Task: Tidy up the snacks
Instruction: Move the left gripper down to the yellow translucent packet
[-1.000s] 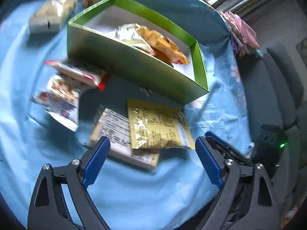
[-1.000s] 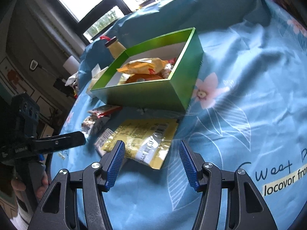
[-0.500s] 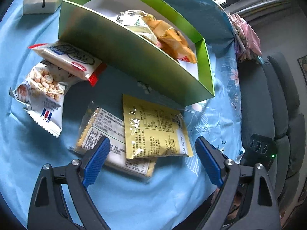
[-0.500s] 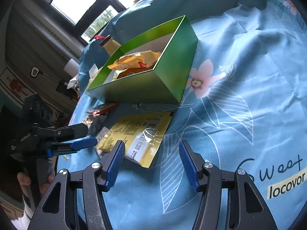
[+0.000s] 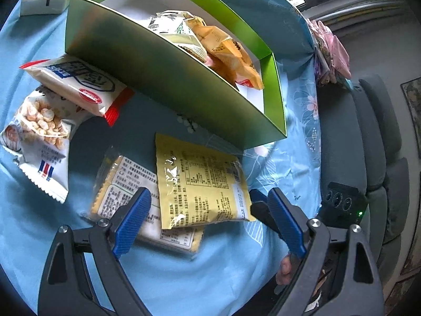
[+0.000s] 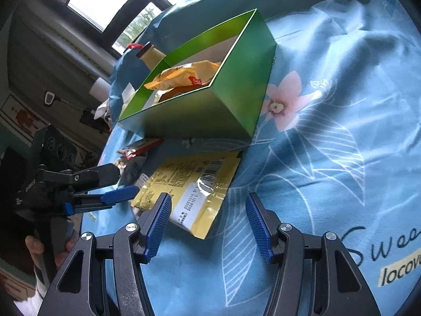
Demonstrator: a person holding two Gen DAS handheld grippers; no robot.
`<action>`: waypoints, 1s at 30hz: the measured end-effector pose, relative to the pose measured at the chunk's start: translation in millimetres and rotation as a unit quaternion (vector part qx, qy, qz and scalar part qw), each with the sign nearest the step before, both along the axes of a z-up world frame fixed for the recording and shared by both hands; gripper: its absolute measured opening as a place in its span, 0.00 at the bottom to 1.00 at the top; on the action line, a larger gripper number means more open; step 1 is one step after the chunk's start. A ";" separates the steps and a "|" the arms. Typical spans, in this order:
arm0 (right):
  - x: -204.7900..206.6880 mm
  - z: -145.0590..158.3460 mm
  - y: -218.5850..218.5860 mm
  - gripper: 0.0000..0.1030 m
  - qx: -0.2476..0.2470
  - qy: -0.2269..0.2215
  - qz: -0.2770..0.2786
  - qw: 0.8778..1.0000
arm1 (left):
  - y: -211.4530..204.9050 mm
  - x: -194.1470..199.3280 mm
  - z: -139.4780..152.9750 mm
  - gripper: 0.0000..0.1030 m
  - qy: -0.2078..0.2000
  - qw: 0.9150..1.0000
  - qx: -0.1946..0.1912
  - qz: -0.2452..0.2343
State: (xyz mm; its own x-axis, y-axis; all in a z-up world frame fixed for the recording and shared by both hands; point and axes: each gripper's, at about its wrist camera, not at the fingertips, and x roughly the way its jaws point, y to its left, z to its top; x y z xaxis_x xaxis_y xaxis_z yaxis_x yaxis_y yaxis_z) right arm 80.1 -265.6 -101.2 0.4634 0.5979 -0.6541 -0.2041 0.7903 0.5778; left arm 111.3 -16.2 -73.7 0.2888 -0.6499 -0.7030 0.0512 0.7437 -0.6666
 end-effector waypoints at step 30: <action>10.4 -2.1 3.8 0.46 -0.024 -0.003 0.006 1.000 | -21.5 11.4 -5.7 0.79 0.017 0.998 -0.039 -0.037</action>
